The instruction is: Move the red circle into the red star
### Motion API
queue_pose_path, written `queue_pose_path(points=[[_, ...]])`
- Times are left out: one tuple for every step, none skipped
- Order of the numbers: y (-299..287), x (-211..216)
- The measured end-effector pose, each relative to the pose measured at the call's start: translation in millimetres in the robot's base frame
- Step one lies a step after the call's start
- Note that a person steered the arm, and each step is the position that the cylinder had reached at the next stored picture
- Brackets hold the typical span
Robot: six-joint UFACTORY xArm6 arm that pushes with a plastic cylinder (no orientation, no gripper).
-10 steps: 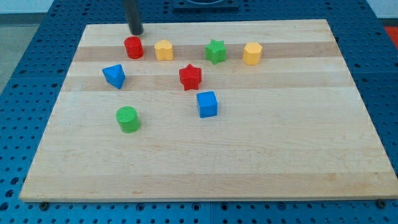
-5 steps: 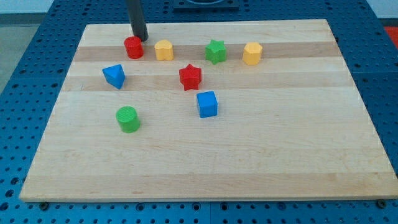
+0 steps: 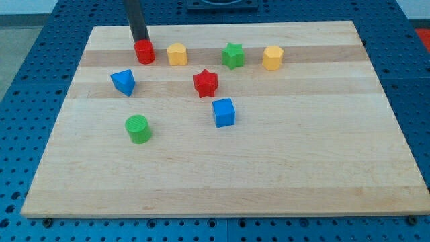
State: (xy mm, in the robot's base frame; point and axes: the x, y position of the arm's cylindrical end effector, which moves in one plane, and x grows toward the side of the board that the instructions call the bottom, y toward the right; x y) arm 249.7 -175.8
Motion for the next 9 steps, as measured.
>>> queue_pose_path(points=[[0, 8], [0, 18], [0, 27], [0, 41], [0, 58], [0, 79], [0, 99], [-3, 119], [-17, 130]])
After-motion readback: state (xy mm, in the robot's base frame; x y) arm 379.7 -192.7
